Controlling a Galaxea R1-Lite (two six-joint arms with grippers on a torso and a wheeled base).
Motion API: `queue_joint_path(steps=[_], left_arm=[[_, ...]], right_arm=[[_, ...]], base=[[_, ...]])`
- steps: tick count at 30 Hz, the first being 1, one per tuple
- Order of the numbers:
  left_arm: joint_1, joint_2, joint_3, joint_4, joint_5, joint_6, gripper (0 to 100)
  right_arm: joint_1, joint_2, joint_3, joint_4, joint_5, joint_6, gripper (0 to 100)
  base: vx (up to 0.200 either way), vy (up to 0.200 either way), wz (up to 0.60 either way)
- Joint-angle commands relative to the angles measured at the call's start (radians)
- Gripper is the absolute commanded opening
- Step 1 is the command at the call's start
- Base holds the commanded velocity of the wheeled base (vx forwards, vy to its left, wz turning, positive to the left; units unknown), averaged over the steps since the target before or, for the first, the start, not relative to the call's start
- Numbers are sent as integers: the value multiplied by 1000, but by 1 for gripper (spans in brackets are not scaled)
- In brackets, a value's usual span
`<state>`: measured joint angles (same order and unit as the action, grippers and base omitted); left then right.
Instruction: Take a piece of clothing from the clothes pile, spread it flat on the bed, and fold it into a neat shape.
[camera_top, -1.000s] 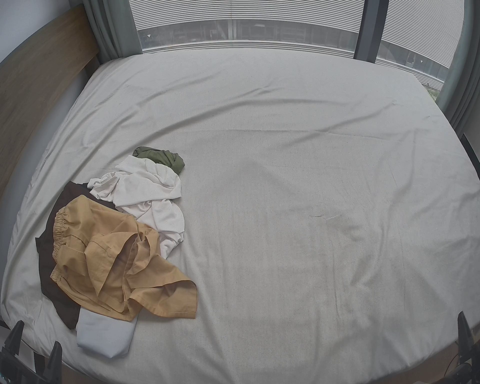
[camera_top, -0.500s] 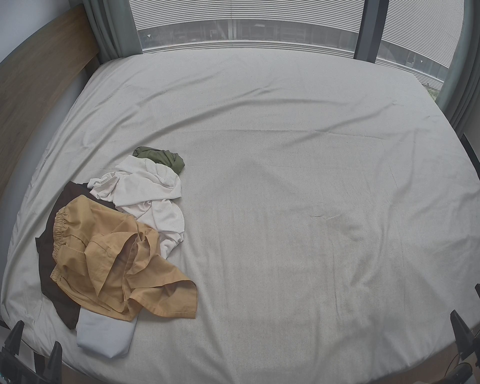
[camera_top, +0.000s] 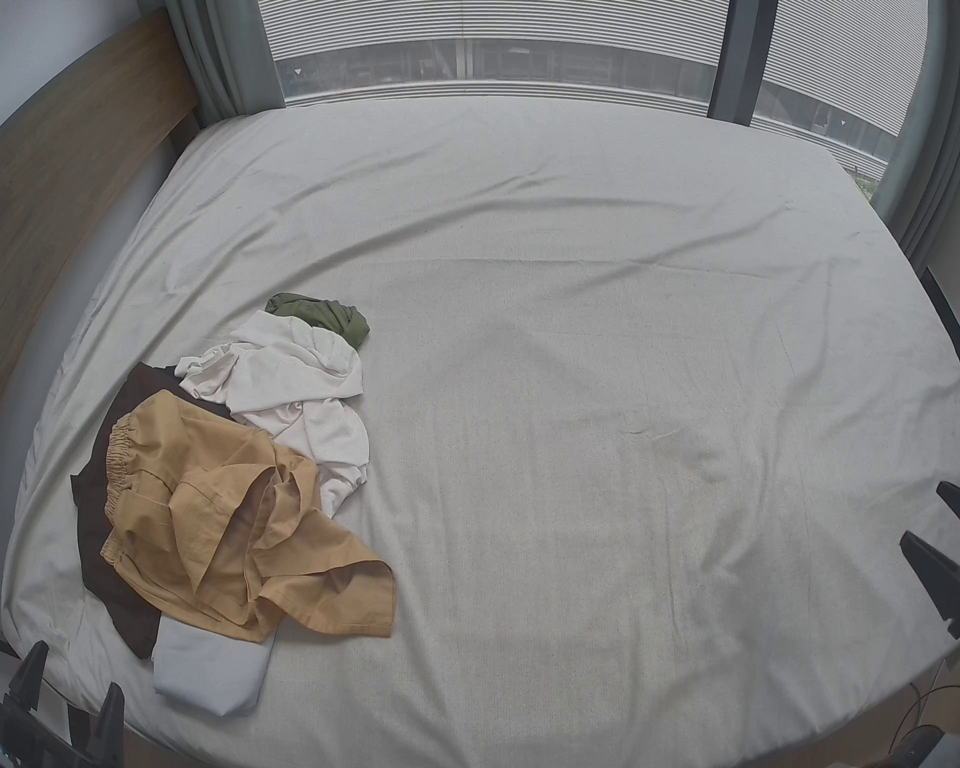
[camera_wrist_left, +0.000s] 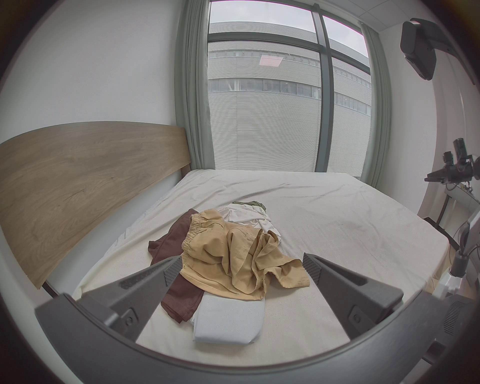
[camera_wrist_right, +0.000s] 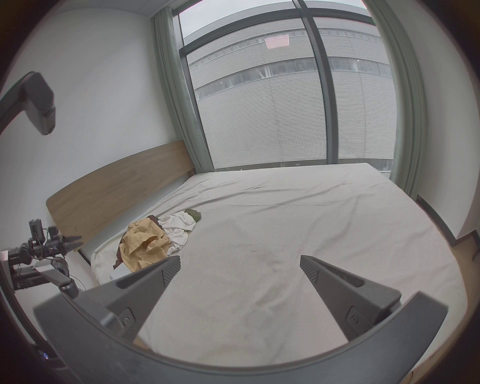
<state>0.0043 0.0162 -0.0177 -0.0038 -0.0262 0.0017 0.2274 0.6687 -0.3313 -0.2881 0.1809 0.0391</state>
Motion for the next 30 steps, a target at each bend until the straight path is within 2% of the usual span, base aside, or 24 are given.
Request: queue_joint_path(steps=[1, 6, 12, 22, 26, 30], left_arm=[[0, -16, 18, -1, 0, 0, 100], [0, -16, 18, -1, 0, 0, 100], [0, -16, 18, -1, 0, 0, 100], [-1, -16, 18, -1, 0, -2, 100], [-1, -16, 18, -1, 0, -2, 100], [-1, -16, 18, -1, 0, -2, 100]], right_arm=[[79, 210, -63, -60, 19, 79, 100], [135, 321, -126, -83, 22, 169, 100], [257, 434, -155, -161, 25, 188, 100], [346, 651, -161, -356, 29, 219, 100], [403, 726, -170, -407, 42, 252, 100], [428, 821, -221, -442, 45, 278, 100]], base=[[0, 0, 0], [0, 0, 0], [0, 0, 0], [0, 0, 0], [0, 0, 0], [0, 0, 0]])
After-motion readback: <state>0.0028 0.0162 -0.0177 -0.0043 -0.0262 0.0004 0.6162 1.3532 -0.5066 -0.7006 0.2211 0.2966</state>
